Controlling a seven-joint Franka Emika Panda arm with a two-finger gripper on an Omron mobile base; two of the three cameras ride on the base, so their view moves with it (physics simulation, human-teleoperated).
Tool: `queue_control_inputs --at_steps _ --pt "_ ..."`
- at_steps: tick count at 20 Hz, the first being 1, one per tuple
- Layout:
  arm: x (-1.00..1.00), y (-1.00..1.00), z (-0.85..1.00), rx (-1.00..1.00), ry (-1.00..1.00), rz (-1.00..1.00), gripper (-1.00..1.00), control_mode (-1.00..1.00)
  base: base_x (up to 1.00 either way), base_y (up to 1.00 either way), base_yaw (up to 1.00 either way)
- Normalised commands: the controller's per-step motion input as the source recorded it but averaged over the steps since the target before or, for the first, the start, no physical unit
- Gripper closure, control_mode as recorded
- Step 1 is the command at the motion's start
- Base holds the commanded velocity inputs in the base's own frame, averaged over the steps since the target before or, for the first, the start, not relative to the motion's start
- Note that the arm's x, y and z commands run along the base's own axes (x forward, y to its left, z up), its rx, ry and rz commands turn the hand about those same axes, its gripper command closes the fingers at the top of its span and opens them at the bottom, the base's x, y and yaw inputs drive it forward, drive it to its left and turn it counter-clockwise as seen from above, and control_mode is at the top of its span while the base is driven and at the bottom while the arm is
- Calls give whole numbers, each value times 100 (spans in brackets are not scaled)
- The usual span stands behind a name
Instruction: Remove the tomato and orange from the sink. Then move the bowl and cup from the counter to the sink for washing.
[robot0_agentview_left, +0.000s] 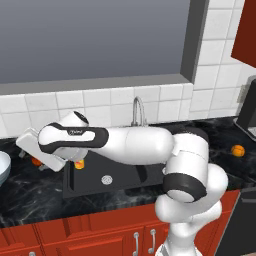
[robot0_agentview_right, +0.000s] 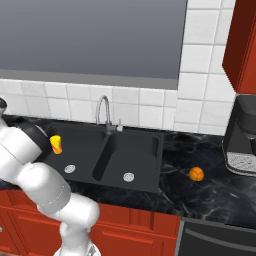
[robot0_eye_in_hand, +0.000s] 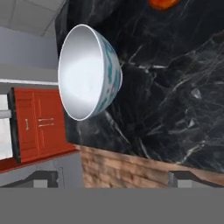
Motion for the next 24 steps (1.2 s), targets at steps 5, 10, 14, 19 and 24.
queue_control_inputs --at_steps 5,10,14,19,24 --pt "11 7 -9 0 12 -5 -100 -100 0 0 0" --pt "13 5 -7 0 9 -2 -100 -100 0 0 0" --pt "12 9 -8 -3 5 0 -100 -100 0 0 0" --pt "10 13 -7 -8 0 0 -100 -100 0 0 0" --pt "9 12 -3 -11 0 0 -100 -100 0 0 0"
